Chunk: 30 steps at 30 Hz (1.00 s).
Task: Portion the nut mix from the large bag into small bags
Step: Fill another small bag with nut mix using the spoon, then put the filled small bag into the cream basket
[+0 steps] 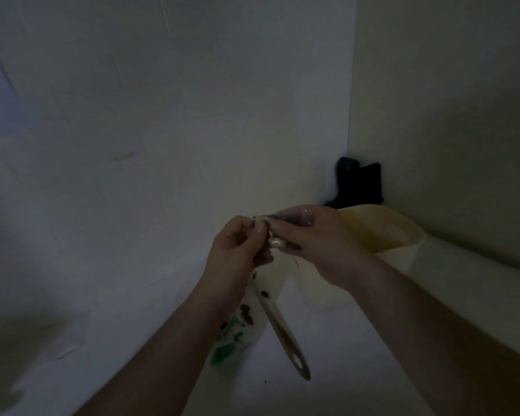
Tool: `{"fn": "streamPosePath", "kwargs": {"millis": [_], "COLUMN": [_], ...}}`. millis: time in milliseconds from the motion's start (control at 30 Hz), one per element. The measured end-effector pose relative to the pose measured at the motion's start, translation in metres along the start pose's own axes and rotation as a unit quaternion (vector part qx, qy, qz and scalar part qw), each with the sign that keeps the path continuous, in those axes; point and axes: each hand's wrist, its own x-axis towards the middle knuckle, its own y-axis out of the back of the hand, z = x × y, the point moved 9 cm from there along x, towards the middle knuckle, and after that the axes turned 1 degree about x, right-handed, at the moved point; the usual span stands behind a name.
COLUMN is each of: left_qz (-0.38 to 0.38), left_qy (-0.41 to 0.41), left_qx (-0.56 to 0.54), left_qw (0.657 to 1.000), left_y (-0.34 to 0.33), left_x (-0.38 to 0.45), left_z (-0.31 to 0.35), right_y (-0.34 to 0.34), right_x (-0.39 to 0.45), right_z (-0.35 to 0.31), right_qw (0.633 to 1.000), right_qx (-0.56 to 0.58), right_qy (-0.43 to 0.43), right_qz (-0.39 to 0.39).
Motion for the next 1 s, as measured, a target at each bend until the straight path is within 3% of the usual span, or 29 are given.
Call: {"fn": "streamPosePath", "kwargs": {"millis": [133, 233, 333, 633, 767, 900, 1000], "left_qz": [0.002, 0.040, 0.017, 0.017, 0.007, 0.001, -0.002], "left_qy": [0.081, 0.156, 0.193, -0.069, -0.113, -0.147, -0.163], "left_qx": [0.018, 0.114, 0.163, 0.348, 0.347, 0.344, 0.351], "left_qw": [0.997, 0.980, 0.967, 0.935, 0.931, 0.927, 0.922], "left_y": [-0.025, -0.025, -0.038, -0.043, -0.039, -0.040, -0.042], "left_x": [0.019, 0.036, 0.043, 0.010, -0.006, -0.016, -0.021], "left_z": [-0.018, -0.044, -0.061, -0.020, -0.012, -0.008, -0.006], "right_y": [0.057, 0.087, 0.113, 0.173, 0.168, 0.151, 0.155], "right_x": [0.008, 0.011, 0.010, 0.000, -0.008, -0.007, -0.008], "right_z": [-0.034, -0.049, -0.052, -0.008, -0.004, 0.000, 0.002], "right_qw": [0.989, 0.990, 0.987, 0.931, 0.914, 0.867, 0.854], "right_qx": [-0.123, -0.115, -0.137, -0.337, -0.383, -0.493, -0.514], "right_qy": [0.038, 0.036, 0.024, -0.063, -0.027, 0.005, 0.003], "right_qz": [0.067, 0.072, 0.080, 0.126, 0.134, 0.067, 0.085]}}
